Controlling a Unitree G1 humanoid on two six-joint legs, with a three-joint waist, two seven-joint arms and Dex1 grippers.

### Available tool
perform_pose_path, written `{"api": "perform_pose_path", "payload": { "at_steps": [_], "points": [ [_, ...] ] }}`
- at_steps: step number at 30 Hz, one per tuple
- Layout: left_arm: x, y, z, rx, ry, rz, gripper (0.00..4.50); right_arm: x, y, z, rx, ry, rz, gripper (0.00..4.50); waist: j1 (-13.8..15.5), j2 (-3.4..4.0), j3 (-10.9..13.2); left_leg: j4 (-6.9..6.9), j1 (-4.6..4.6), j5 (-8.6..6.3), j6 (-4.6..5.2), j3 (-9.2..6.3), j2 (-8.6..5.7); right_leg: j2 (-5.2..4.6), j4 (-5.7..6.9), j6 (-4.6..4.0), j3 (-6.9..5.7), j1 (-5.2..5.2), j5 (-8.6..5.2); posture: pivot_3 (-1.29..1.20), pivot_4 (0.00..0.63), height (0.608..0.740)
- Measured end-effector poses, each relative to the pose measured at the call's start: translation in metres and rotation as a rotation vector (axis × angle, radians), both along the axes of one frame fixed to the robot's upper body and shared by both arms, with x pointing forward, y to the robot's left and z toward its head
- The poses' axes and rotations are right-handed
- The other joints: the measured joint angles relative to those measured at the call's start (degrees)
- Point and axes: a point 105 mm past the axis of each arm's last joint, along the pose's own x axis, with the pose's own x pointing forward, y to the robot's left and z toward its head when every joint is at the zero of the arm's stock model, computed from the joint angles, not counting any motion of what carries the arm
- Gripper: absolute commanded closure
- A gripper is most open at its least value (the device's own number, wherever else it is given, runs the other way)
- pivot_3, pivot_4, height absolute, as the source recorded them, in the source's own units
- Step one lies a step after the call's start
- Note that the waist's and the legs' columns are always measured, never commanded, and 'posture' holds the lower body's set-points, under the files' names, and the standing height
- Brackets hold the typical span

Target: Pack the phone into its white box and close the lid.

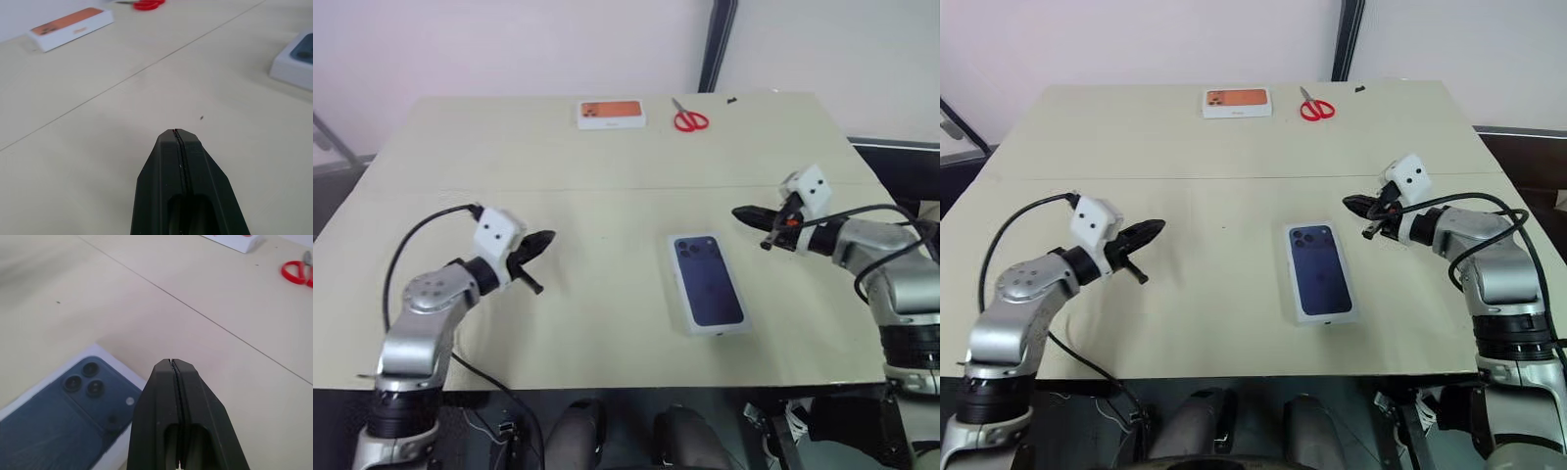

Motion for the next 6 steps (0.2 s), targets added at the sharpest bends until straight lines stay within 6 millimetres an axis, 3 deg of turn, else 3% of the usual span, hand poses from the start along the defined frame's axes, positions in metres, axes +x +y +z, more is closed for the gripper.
{"api": "perform_pose_path", "payload": {
  "at_steps": [6],
  "points": [
    [-0.007,0.011,-0.016,0.007,0.048,0.050,4.50,0.002,-0.010,-0.012,0.018,0.043,-0.013,4.48,-0.2,0.01,0.0,-0.08,0.01,0.00,0.00,0.01,0.00,0.00,0.00,-0.01,0.02,-0.04,0.00,0.00,0.150,0.740]
  ]
}}
